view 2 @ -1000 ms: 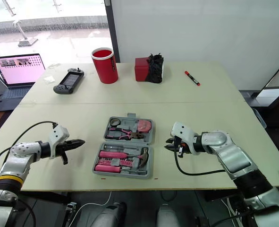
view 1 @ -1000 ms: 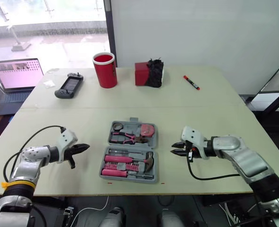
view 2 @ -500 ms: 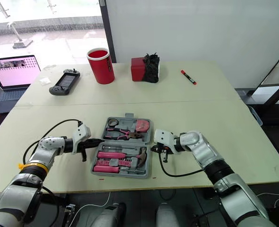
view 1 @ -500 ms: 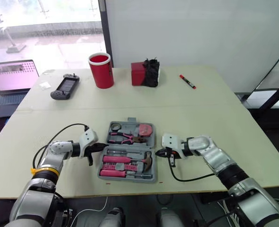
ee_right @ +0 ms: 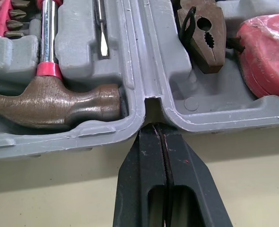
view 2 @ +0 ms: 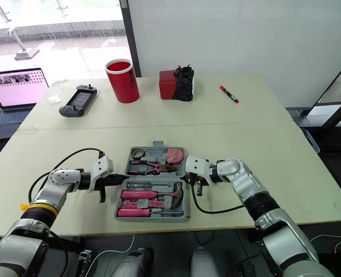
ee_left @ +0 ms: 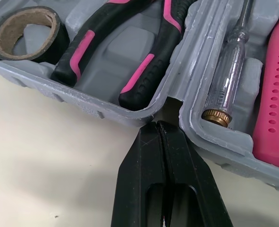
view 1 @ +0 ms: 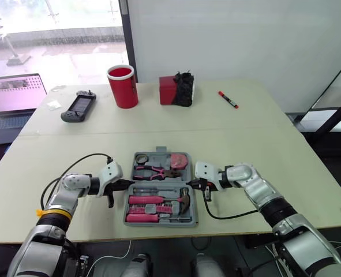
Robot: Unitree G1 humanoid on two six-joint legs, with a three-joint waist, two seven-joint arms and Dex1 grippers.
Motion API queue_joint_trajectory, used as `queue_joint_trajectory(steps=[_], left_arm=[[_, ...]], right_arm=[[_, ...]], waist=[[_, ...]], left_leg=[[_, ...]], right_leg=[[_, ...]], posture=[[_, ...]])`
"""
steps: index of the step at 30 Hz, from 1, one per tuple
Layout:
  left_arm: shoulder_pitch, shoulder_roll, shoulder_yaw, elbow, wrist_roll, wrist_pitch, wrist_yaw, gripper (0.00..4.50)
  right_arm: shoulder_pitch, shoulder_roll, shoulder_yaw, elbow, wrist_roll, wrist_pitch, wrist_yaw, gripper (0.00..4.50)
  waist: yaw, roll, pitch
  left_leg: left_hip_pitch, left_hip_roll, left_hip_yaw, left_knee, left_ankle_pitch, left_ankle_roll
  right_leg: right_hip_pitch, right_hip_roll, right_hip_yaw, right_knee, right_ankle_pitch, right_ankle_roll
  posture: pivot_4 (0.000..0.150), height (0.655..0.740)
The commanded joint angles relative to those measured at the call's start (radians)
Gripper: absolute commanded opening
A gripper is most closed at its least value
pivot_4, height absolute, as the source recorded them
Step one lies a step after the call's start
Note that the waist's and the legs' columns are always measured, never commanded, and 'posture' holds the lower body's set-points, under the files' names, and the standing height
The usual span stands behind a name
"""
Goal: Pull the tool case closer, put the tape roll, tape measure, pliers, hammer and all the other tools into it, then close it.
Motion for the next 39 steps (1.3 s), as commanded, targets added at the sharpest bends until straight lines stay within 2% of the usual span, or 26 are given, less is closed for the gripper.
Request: queue_joint_trajectory(steps=[1,16,22,27,33,36,39], left_arm=[[0.042,-0.015,-0.038,-0.062,-0.010,0.034,-0.056,0.00],[0.122,0.004,-0.054,-0.147,0.002,0.058,-0.076,0.00],[0.141,0.014,-0.051,-0.162,0.007,0.065,-0.067,0.00],[0.117,0.055,-0.020,-0.117,0.016,0.055,-0.039,0.00],[0.120,0.151,0.078,-0.052,-0.032,0.014,-0.003,0.00],[0.164,0.129,0.203,-0.197,-0.250,0.117,-0.069,0.00],[0.237,0.119,0.239,-0.416,-0.372,0.257,-0.089,0.00]], right_arm=[[-0.020,0.037,-0.011,-0.036,0.010,-0.012,0.005,0.02],[0.107,0.051,-0.013,-0.210,0.028,0.137,0.044,0.02],[0.120,0.064,-0.026,-0.198,0.018,0.154,0.020,0.02],[0.126,0.013,-0.055,-0.149,-0.008,0.125,0.003,0.02],[0.185,-0.099,-0.175,-0.203,0.065,0.203,0.009,0.02],[0.211,-0.141,-0.262,-0.255,0.176,0.340,0.046,0.88],[0.197,-0.126,-0.348,-0.302,0.290,0.485,0.034,2.30]], waist=[[0.000,0.000,0.000],[0.001,0.005,-0.005],[0.001,0.005,-0.005],[0.001,0.005,-0.005],[0.001,0.005,-0.005],[0.003,0.006,-0.005],[0.006,0.005,-0.005]], left_leg=[[0.000,0.000,0.000,0.000,0.000,0.000],[0.004,0.000,0.001,-0.001,0.000,0.000],[0.005,0.001,0.002,-0.002,0.000,0.000],[0.006,0.001,0.002,-0.002,0.000,0.000],[0.006,0.001,0.002,-0.002,0.000,0.000],[0.005,0.002,0.003,-0.002,0.000,0.000],[0.005,0.003,0.003,-0.002,0.000,0.000]], right_leg=[[0.000,0.000,0.000,0.000,0.000,0.000],[0.002,0.000,0.001,0.000,0.000,0.000],[0.003,0.000,0.001,0.000,0.000,0.000],[0.003,0.000,0.001,0.000,0.000,0.000],[0.003,0.000,0.001,0.000,0.000,0.000],[0.002,0.000,0.002,0.000,0.000,0.000],[0.003,-0.002,0.002,0.000,0.000,0.000]], posture=[[0.150,0.7400],[0.150,0.7400],[0.150,0.7400],[0.150,0.7400],[0.150,0.7400],[0.150,0.7400],[0.150,0.7400]])
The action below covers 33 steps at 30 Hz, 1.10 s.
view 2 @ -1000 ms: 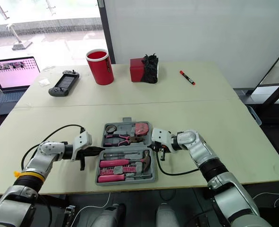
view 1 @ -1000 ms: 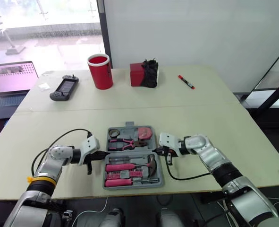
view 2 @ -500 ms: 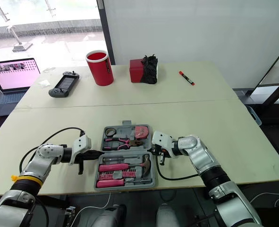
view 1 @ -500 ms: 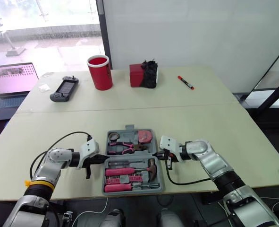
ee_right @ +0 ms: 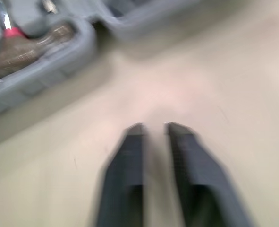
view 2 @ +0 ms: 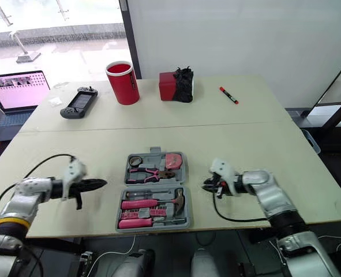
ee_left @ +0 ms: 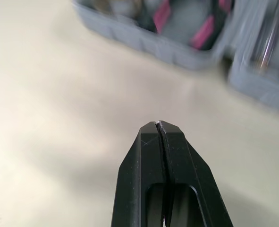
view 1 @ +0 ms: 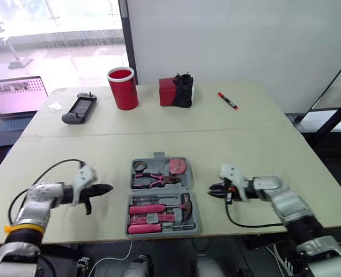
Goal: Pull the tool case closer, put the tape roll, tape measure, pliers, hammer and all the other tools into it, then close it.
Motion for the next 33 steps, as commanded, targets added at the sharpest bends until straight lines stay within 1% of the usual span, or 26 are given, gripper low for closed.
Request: queue_joint_trajectory(steps=[1,3,4,5,8,10,12,14,17,21,26,30,33], left_arm=[[0.054,-0.004,0.024,-0.254,-0.140,0.136,-0.031,0.00],[0.104,0.000,-0.001,-0.366,-0.154,0.193,-0.031,0.00],[0.125,-0.001,-0.020,-0.413,-0.152,0.213,-0.026,0.00],[0.141,-0.002,-0.036,-0.452,-0.149,0.231,-0.021,0.00],[0.183,-0.012,-0.083,-0.534,-0.124,0.250,0.003,0.00],[0.205,-0.026,-0.105,-0.554,-0.109,0.242,0.023,0.00],[0.225,-0.037,-0.122,-0.566,-0.098,0.231,0.042,0.00],[0.250,-0.039,-0.138,-0.567,-0.076,0.217,0.053,0.00],[0.274,-0.045,-0.154,-0.539,-0.050,0.188,0.065,0.00],[0.297,-0.058,-0.189,-0.507,-0.008,0.150,0.079,0.00],[0.290,-0.066,-0.212,-0.453,0.047,0.109,0.112,0.00],[0.284,-0.061,-0.219,-0.441,0.041,0.122,0.102,0.00],[0.303,-0.050,-0.256,-0.429,0.064,0.124,0.081,0.00]], right_arm=[[-0.039,0.031,-0.101,-0.093,0.148,0.173,-0.014,2.85],[-0.060,0.044,-0.142,-0.124,0.222,0.294,-0.022,3.96],[-0.078,0.055,-0.164,-0.135,0.258,0.354,-0.039,4.41],[-0.095,0.064,-0.180,-0.142,0.282,0.400,-0.058,4.47],[-0.134,0.092,-0.199,-0.150,0.333,0.523,-0.116,4.47],[-0.153,0.120,-0.202,-0.134,0.338,0.565,-0.170,4.47],[-0.178,0.156,-0.212,-0.100,0.332,0.589,-0.239,4.47],[-0.222,0.206,-0.254,-0.040,0.343,0.608,-0.313,4.47],[-0.274,0.252,-0.277,0.050,0.344,0.610,-0.372,4.47],[-0.339,0.298,-0.257,0.203,0.325,0.577,-0.387,4.47],[-0.410,0.349,-0.234,0.349,0.318,0.545,-0.359,4.47],[-0.454,0.388,-0.213,0.452,0.295,0.497,-0.346,4.47],[-0.495,0.433,-0.226,0.550,0.292,0.445,-0.333,4.47]], waist=[[-0.001,0.000,0.000],[-0.005,0.000,0.000],[-0.005,0.000,0.000],[-0.004,0.000,0.000],[0.000,0.000,0.000],[0.004,0.000,0.000],[0.006,0.000,0.000],[0.006,0.000,0.000],[0.007,0.000,0.000],[0.010,0.001,0.000],[0.006,0.001,0.000],[-0.002,0.001,0.000],[-0.006,0.001,0.000]], left_leg=[[0.000,0.000,0.000,0.000,0.000,0.000],[0.000,0.001,0.000,0.000,0.000,0.000],[0.000,0.001,0.000,0.000,0.000,0.000],[0.000,0.001,0.000,0.000,0.000,0.000],[0.000,0.001,0.002,-0.001,0.000,0.000],[0.000,0.001,0.002,-0.001,0.000,0.000],[0.000,0.001,0.003,-0.001,0.000,0.000],[0.000,0.000,0.003,-0.001,0.000,0.000],[0.000,0.000,0.004,-0.002,0.000,0.000],[0.000,0.000,0.004,-0.002,0.000,0.000],[0.000,0.000,0.005,-0.002,0.000,0.000],[0.000,0.000,0.005,-0.002,0.000,0.000],[0.000,0.000,0.005,-0.002,0.000,0.000]], right_leg=[[0.000,0.000,0.000,0.000,0.000,0.000],[0.000,0.000,0.001,0.000,0.000,0.000],[-0.001,0.000,0.001,0.000,0.000,0.000],[-0.001,0.000,0.001,0.000,0.000,0.000],[-0.001,0.000,0.001,0.000,0.000,0.000],[-0.001,0.000,0.001,0.000,0.000,0.000],[-0.001,0.000,0.001,-0.001,0.000,0.000],[-0.001,0.000,0.002,-0.001,0.000,0.000],[-0.002,0.000,0.003,-0.001,0.000,0.000],[-0.002,0.000,0.003,-0.001,0.000,0.000],[-0.002,0.000,0.003,-0.001,0.000,0.000],[-0.002,0.000,0.003,-0.001,0.000,-0.001],[-0.002,0.001,0.003,-0.001,0.000,-0.001]], posture=[[0.150,0.7400],[0.150,0.7400],[0.150,0.7400],[0.150,0.7400],[0.150,0.7400],[0.150,0.7400],[0.150,0.7400],[0.150,0.7400],[0.150,0.7400],[0.150,0.7400],[0.150,0.7400],[0.150,0.7400],[0.150,0.7400]])
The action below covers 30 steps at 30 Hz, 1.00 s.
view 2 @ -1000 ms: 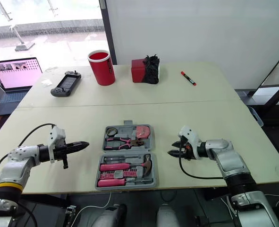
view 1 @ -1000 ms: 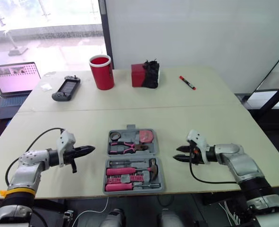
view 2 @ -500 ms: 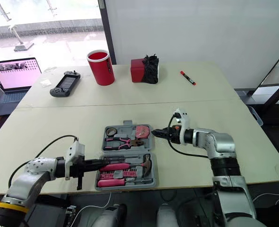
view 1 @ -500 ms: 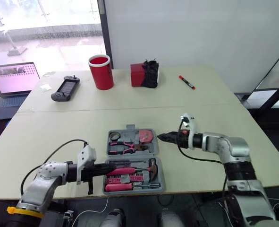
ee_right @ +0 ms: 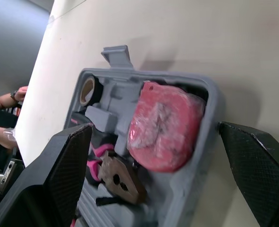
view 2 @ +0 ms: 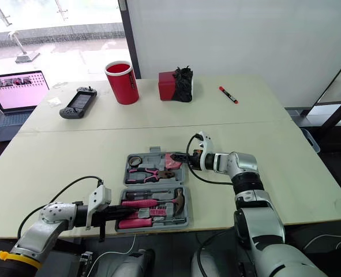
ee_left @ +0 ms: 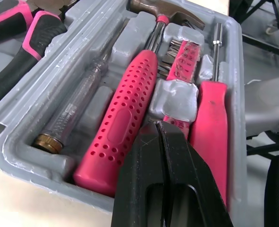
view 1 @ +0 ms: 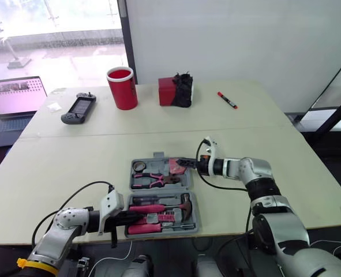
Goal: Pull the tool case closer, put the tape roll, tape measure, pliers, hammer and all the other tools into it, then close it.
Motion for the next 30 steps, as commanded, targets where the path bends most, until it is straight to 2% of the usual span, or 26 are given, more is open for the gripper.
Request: queue_joint_trajectory(steps=[1,8,14,18,23,28,30], left_arm=[[0.026,0.019,-0.045,0.020,0.036,0.011,-0.018,0.00],[0.017,0.023,-0.055,0.055,0.046,-0.010,-0.007,0.00],[0.007,0.020,-0.043,0.061,0.032,-0.013,-0.004,0.00],[0.000,0.012,-0.003,0.044,-0.008,-0.005,0.007,0.00],[0.018,0.017,0.167,-0.073,-0.187,0.123,0.059,0.00],[0.065,0.082,0.383,-0.140,-0.385,0.333,0.088,0.00],[0.092,0.126,0.458,-0.103,-0.405,0.354,0.065,0.00]], right_arm=[[-0.055,0.051,-0.012,0.085,0.007,-0.060,0.032,4.47],[-0.120,0.089,-0.084,0.240,0.041,-0.092,0.108,4.47],[-0.130,0.062,-0.076,0.201,0.042,-0.080,0.242,4.47],[-0.073,0.015,-0.006,0.070,0.036,-0.035,0.385,4.47],[0.028,-0.062,0.036,-0.173,0.107,0.054,0.521,4.47],[0.100,-0.111,0.049,-0.389,0.212,0.184,0.559,4.47],[0.136,-0.133,0.055,-0.488,0.261,0.233,0.571,4.47]], waist=[[-0.002,0.000,0.000],[-0.002,0.002,-0.001],[-0.002,0.002,-0.001],[-0.001,0.003,0.000],[0.003,0.002,0.000],[0.001,0.003,0.000],[0.001,0.003,0.000]], left_leg=[[0.000,0.000,0.000,0.000,0.000,0.000],[0.001,0.001,0.001,-0.001,0.000,0.000],[0.001,0.001,0.001,-0.001,0.000,0.000],[0.001,0.001,0.001,-0.001,0.000,0.000],[0.000,0.001,0.000,-0.001,0.000,0.000],[-0.001,0.002,0.000,-0.001,0.000,0.000],[-0.001,0.003,0.000,-0.001,0.000,0.000]], right_leg=[[0.000,0.000,0.000,0.000,0.000,0.000],[0.000,0.001,0.001,0.000,0.000,-0.001],[0.000,0.001,0.001,0.001,0.000,-0.001],[-0.001,0.001,0.001,0.001,0.000,-0.001],[-0.002,0.000,0.001,0.000,0.000,-0.001],[-0.002,0.000,0.001,0.000,0.000,-0.001],[-0.002,0.000,0.001,0.000,0.000,-0.001]], posture=[[0.150,0.7400],[0.150,0.7400],[0.150,0.7400],[0.150,0.7400],[0.150,0.7400],[0.150,0.7400],[0.150,0.7400]])
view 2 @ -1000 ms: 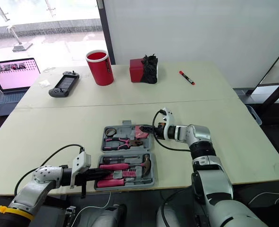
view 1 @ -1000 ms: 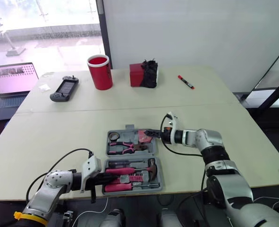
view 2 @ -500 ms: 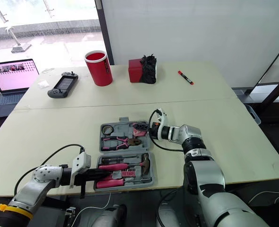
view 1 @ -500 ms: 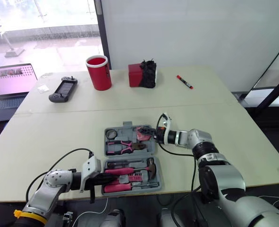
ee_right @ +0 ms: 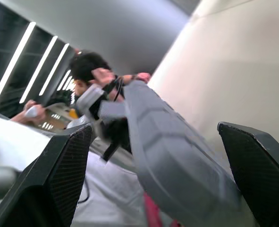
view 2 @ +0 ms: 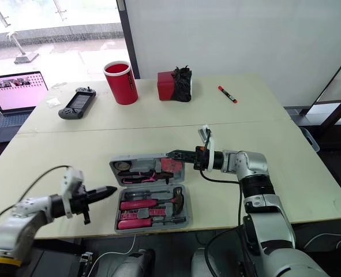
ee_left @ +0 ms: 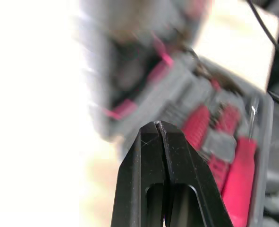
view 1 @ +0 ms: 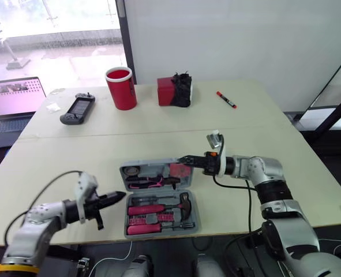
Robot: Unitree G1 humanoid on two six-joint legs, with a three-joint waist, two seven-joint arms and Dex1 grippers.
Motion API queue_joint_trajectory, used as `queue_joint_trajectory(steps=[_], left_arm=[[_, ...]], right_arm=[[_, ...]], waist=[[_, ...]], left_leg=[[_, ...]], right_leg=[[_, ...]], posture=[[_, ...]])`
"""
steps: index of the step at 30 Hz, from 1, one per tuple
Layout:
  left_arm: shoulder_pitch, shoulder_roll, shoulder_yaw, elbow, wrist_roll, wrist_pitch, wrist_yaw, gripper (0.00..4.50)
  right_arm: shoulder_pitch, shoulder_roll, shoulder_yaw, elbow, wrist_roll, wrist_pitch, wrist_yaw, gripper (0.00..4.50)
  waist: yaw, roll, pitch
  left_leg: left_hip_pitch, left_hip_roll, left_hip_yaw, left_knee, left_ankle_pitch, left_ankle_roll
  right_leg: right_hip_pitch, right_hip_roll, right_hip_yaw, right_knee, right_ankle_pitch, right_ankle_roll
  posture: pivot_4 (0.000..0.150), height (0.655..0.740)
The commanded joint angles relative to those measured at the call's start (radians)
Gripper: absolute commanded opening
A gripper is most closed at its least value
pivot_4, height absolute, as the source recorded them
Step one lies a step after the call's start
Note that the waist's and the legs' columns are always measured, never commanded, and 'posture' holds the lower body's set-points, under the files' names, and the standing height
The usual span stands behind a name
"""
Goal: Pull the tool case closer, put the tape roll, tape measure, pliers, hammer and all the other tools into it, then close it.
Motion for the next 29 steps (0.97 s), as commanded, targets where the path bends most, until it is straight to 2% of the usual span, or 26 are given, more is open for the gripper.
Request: queue_joint_trajectory(steps=[1,6,9,12,16,19,22,26,29], left_arm=[[0.047,0.067,0.124,0.037,-0.041,0.028,-0.033,0.00],[0.128,0.115,0.159,0.027,0.032,-0.079,-0.072,0.00],[0.143,0.132,0.148,0.020,0.088,-0.103,-0.043,0.00],[0.153,0.148,0.148,-0.016,0.074,-0.047,-0.041,0.00],[0.166,0.148,0.161,-0.077,0.108,-0.089,-0.018,0.00],[0.176,0.137,0.175,-0.094,0.155,-0.174,0.000,0.00],[0.167,0.164,0.173,-0.025,0.185,-0.202,-0.014,0.00],[0.137,0.187,0.152,0.065,0.260,-0.299,-0.014,0.00],[0.116,0.231,0.129,0.074,0.236,-0.213,-0.062,0.00]], right_arm=[[0.041,-0.036,0.009,-0.178,0.101,0.073,0.034,4.47],[0.199,-0.137,0.064,-0.434,0.166,0.103,0.048,4.47],[0.278,-0.149,0.005,-0.553,0.212,0.075,-0.012,4.47],[0.351,-0.176,-0.068,-0.649,0.226,0.019,-0.077,4.47],[0.466,-0.285,-0.092,-0.753,0.085,-0.212,-0.110,4.47],[0.553,-0.363,-0.141,-0.758,-0.011,-0.407,-0.103,4.47],[0.652,-0.416,-0.208,-0.670,-0.093,-0.622,-0.073,4.47],[0.709,-0.470,-0.222,-0.565,-0.167,-0.795,-0.044,4.47],[0.696,-0.482,-0.212,-0.498,-0.194,-0.861,-0.047,4.47]], waist=[[0.002,0.000,0.000],[0.020,0.000,0.000],[0.032,0.000,0.000],[0.039,0.000,0.001],[0.052,-0.001,0.001],[0.059,-0.001,0.001],[0.061,-0.001,0.001],[0.056,-0.001,0.001],[0.053,-0.001,0.001]], left_leg=[[0.000,0.000,0.000,0.000,0.000,0.000],[0.000,0.000,0.001,-0.001,-0.001,0.001],[0.000,0.000,0.002,-0.001,-0.003,0.001],[-0.002,0.000,0.002,-0.001,-0.003,0.001],[-0.002,0.000,0.003,-0.001,-0.004,0.002],[-0.002,0.000,0.004,-0.001,-0.005,0.002],[-0.002,0.000,0.004,0.000,-0.005,0.002],[-0.002,0.001,0.005,0.000,-0.005,0.002],[-0.002,0.002,0.005,0.000,-0.005,0.002]], right_leg=[[0.000,0.000,0.000,0.000,0.000,0.000],[0.000,-0.001,-0.001,-0.006,0.000,0.000],[0.000,-0.002,-0.001,-0.007,0.000,0.000],[0.000,-0.002,-0.001,-0.008,0.000,0.000],[0.000,-0.002,-0.001,-0.010,0.000,0.000],[0.000,-0.002,-0.001,-0.010,0.000,0.000],[0.002,-0.002,-0.001,-0.011,0.000,0.000],[0.002,-0.001,-0.001,-0.011,0.000,0.000],[0.002,-0.001,-0.001,-0.011,0.000,0.000]], posture=[[0.150,0.7400],[0.150,0.7400],[0.150,0.7400],[0.150,0.7400],[0.150,0.7400],[0.150,0.7400],[0.150,0.7400],[0.150,0.7400],[0.150,0.7400]])
